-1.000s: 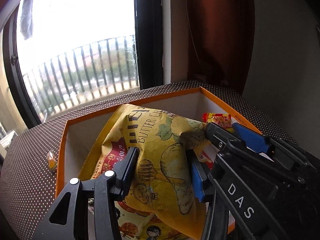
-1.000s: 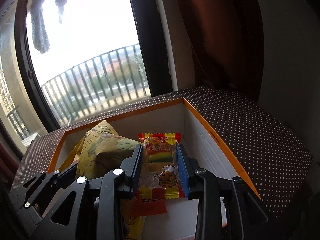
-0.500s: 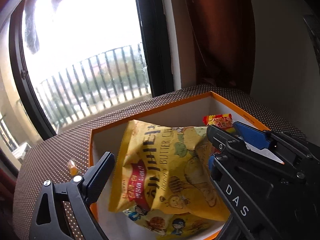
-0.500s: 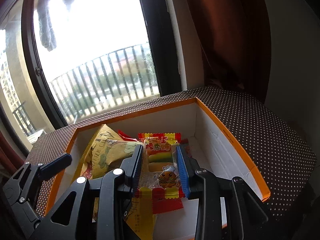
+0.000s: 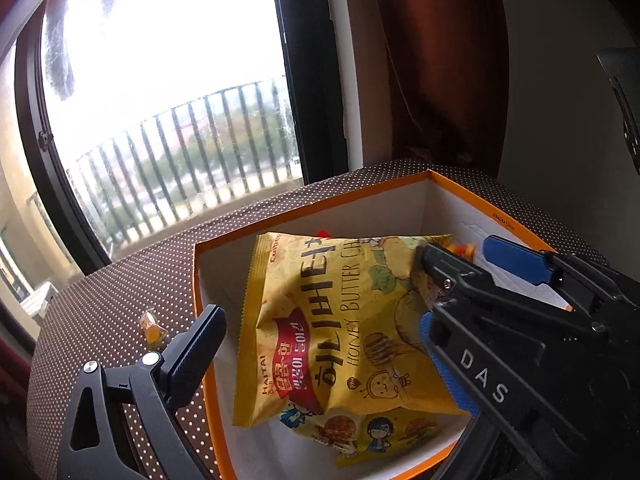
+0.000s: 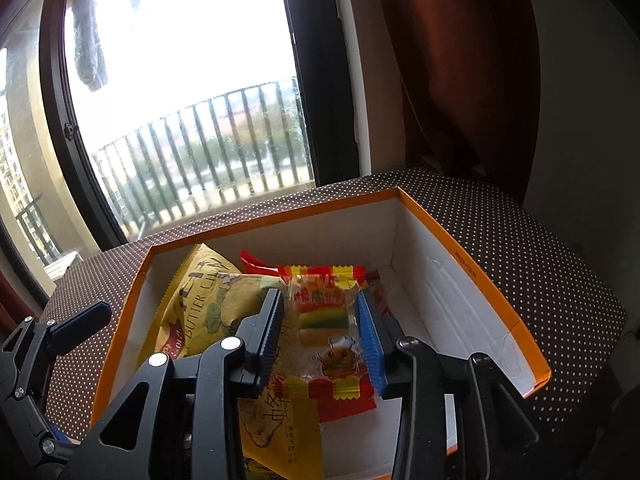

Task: Organize snacks
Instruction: 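Withdraw both tools from the box toward the yellow jelly pack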

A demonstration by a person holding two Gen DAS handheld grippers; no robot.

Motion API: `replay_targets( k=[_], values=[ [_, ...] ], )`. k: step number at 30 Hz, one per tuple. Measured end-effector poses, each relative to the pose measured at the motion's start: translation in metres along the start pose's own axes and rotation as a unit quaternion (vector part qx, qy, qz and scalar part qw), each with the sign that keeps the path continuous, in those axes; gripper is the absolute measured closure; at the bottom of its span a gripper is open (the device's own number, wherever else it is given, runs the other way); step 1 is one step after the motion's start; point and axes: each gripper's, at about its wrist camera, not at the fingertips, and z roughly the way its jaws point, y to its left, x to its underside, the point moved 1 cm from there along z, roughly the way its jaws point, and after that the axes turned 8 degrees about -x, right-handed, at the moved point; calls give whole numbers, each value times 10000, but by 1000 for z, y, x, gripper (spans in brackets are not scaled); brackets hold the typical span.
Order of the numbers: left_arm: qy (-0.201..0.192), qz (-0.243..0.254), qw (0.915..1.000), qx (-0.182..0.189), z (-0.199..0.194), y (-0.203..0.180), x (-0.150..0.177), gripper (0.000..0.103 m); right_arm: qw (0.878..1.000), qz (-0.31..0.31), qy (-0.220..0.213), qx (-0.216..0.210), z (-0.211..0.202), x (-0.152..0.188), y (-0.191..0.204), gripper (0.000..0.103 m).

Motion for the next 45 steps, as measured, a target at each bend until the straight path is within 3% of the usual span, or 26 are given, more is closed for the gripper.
replay_targets(
  k=[1, 3, 10, 32, 45],
  values=[
    [-11, -1, 10000, 17, -1, 0, 0, 4, 10000, 21, -16, 34, -1, 1, 0, 33],
    [-50, -24, 10000, 36, -5, 0, 2, 4, 10000, 66, -68, 14, -4, 3, -1, 26],
    [-96, -213, 9997, 42, -20, 11, 8, 4, 9999, 38, -79, 81, -18, 6, 10, 21],
    [-584, -774, 9945, -405, -82, 89, 35, 4, 9964, -628, -443, -363, -71, 16, 108, 19],
    [-506, -1071, 9897, -800, -76, 143, 52, 5, 9926, -913, -345, -724, -49, 21, 167, 19]
  ],
)
